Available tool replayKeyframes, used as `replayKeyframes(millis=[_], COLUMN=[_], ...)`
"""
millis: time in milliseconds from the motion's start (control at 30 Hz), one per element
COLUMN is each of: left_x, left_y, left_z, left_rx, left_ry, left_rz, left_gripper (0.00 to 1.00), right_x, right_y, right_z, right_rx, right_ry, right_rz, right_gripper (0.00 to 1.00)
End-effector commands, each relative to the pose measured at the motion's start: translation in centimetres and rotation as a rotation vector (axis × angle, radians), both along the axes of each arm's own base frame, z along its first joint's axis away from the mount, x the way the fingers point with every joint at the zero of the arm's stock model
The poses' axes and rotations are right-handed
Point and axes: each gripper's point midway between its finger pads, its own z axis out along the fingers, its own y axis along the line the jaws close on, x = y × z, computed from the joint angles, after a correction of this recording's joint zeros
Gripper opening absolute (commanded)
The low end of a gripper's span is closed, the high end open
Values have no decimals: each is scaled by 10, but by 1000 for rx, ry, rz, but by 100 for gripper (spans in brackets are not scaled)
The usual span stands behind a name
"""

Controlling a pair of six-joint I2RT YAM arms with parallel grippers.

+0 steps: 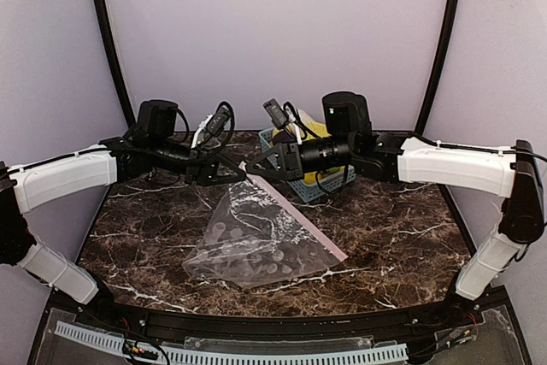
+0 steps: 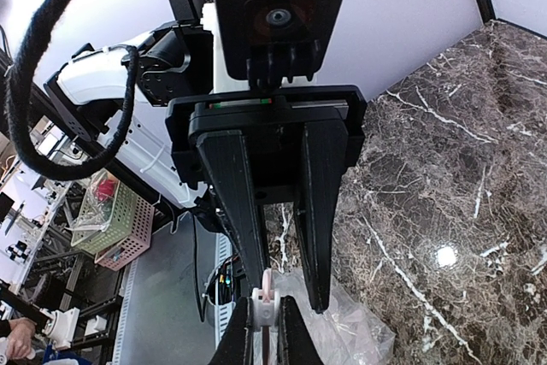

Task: Place the food in the zip-top bag and seal the zipper
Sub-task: Unzip the zipper from the zipper food storage bag.

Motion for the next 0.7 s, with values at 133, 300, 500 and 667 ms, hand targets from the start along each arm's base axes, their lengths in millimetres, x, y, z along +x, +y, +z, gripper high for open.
replayKeyframes(millis=[133, 300, 500, 667], left_x=[-2, -3, -1, 3], left_y=[2, 2, 3, 5], left_z=[13, 18, 19, 20], left_rx=[-37, -57, -59, -60], left_ry=[-45, -39, -42, -43], left_rz=[-1, -12, -2, 16], left_gripper=[8, 1, 1, 1], right_x=[-1, 3, 11, 13], right_y=[7, 6, 5, 4], right_z=[-4, -7, -13, -16], right_rx=[-2, -13, -34, -42], right_ry=[-5, -10, -13, -13], right_rz=[7, -22, -69, -83], right_gripper=[0, 0, 0, 0])
